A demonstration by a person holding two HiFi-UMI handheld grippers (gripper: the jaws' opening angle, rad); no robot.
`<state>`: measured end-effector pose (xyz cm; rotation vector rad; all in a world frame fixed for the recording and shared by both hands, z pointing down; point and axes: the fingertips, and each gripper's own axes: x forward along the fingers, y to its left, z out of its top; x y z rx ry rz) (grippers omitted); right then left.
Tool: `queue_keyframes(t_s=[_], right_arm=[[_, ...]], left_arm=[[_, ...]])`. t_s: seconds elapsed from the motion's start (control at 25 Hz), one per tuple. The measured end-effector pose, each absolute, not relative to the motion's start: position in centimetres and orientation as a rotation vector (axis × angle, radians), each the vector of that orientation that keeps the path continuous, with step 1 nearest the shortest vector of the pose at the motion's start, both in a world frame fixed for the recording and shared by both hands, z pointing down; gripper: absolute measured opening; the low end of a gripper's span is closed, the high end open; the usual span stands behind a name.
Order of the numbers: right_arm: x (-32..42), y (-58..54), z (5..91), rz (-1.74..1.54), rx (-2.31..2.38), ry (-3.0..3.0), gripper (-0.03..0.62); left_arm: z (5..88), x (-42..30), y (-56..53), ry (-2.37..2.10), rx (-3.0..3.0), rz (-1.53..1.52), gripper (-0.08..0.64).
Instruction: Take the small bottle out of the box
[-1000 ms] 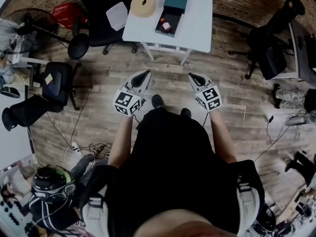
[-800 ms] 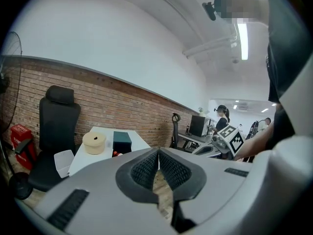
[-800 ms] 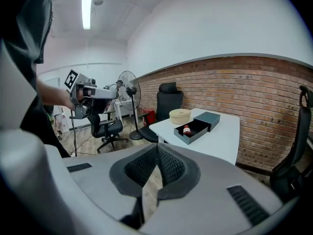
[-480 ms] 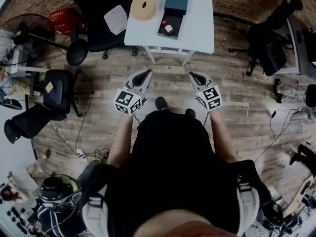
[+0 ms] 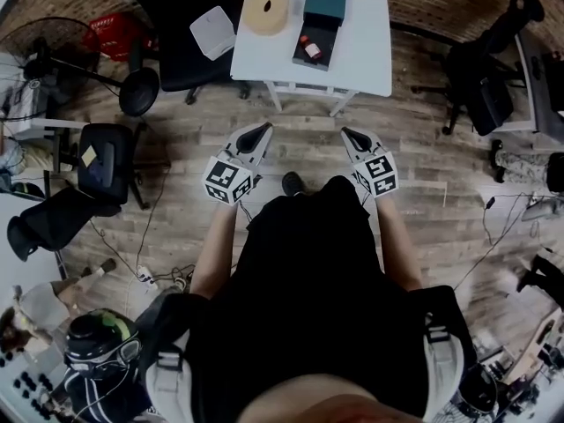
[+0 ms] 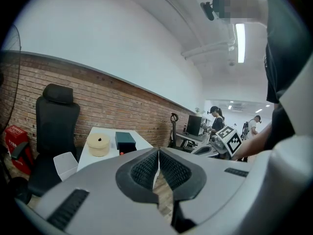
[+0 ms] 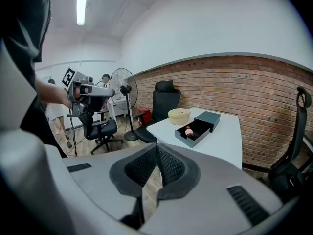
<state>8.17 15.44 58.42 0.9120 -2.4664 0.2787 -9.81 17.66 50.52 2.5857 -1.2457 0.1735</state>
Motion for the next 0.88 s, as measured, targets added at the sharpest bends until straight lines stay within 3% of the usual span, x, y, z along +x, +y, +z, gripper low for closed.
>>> queue_keyframes(t_s=[0.88], right_arm=[[5.0, 7.2, 59.4, 0.288, 0.821, -2.475, -0.002]], left_arm=[[50.8, -13.0, 10.7, -1.333, 2.521, 0.162, 0.020]])
